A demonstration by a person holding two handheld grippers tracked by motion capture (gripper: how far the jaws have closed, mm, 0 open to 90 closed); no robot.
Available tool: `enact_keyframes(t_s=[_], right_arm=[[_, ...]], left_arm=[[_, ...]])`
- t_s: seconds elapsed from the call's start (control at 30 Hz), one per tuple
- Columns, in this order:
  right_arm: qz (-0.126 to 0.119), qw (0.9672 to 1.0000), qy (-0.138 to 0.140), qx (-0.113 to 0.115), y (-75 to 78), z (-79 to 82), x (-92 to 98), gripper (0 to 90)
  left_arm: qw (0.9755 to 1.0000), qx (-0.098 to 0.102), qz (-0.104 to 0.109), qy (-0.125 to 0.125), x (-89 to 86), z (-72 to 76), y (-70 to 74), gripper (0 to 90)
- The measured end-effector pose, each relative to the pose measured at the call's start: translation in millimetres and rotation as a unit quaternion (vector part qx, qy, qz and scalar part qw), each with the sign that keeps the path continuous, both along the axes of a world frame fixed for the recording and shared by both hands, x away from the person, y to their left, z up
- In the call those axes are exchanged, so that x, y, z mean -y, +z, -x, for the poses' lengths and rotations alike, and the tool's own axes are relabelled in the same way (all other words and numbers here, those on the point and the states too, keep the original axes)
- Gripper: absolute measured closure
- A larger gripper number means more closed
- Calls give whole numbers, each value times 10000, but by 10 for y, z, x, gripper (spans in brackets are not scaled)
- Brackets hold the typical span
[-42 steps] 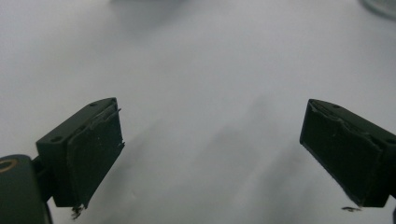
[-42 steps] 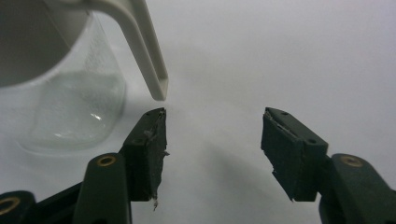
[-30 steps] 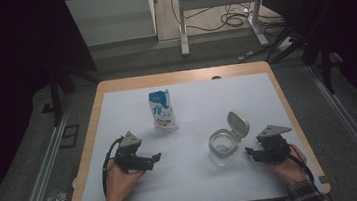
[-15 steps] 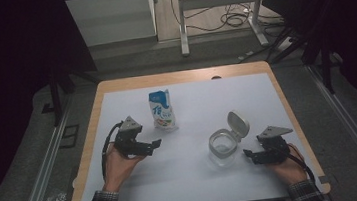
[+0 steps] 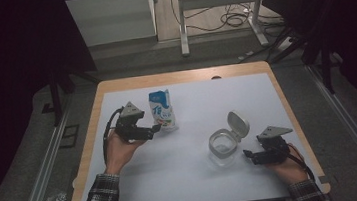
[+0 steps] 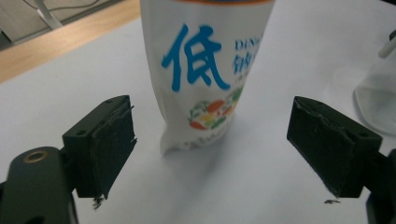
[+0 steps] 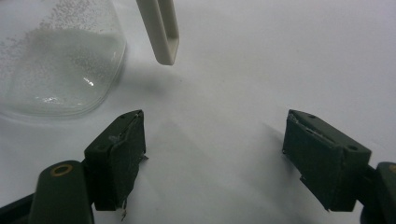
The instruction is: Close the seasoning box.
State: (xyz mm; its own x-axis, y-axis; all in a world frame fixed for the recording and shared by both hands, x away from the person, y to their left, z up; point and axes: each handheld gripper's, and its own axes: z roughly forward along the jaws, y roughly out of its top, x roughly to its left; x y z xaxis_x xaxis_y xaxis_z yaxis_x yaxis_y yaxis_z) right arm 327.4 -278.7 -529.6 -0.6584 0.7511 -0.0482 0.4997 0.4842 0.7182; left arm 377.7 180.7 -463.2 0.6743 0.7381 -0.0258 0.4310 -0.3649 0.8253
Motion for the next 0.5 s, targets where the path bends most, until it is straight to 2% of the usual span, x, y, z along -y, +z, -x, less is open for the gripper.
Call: enact_keyframes(t_s=[0.13,0.3,0.5], right_arm=[[1,10000,3,-1,0,0,0,210],[-4,10000,2,9,-3,0,-2,210],[-9,10000,3,2,-2,-1,-1,209]], left_arm=[[9998,181,58,26,12,-72,49,192],[9993,263,255,-34,-8,-184,87,236],[9984,426,336,-139,-27,-292,100,293]])
